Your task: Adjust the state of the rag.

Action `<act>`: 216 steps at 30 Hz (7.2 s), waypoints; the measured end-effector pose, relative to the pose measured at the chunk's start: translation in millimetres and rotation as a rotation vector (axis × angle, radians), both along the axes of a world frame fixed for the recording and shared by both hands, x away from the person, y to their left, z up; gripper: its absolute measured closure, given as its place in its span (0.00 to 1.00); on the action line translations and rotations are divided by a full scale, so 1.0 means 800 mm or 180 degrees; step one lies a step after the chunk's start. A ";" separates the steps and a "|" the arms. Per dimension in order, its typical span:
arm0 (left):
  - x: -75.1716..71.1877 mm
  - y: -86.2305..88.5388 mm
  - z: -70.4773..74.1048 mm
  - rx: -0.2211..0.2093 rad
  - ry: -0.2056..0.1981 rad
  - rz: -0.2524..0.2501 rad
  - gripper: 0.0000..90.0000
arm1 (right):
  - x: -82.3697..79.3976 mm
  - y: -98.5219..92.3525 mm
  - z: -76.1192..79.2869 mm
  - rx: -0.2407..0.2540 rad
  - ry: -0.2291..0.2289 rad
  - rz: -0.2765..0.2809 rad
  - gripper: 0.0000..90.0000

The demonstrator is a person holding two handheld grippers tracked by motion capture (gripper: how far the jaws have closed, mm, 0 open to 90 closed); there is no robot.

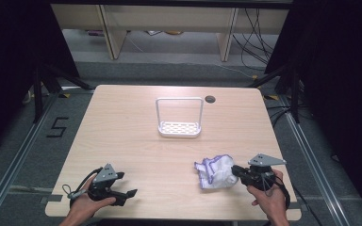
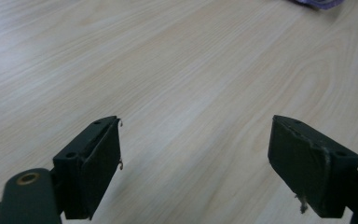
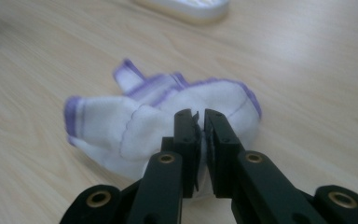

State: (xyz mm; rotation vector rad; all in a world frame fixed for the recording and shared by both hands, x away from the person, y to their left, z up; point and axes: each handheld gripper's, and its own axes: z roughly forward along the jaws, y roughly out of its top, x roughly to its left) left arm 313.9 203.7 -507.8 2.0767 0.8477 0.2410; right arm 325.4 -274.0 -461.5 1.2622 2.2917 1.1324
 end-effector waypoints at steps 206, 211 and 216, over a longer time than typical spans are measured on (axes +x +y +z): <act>0.162 -0.149 0.013 0.0137 -0.0042 -0.0318 0.94 | 0.088 0.004 -0.004 -0.0223 0.0293 -0.0472 0.61; 0.164 -0.151 0.014 0.0067 -0.0042 -0.0290 0.94 | 0.111 0.015 -0.009 -0.0329 0.0349 -0.0344 0.62; 0.166 -0.150 0.016 0.0067 -0.0058 -0.0299 0.94 | 0.124 0.026 -0.025 -0.0431 0.0614 -0.0325 0.77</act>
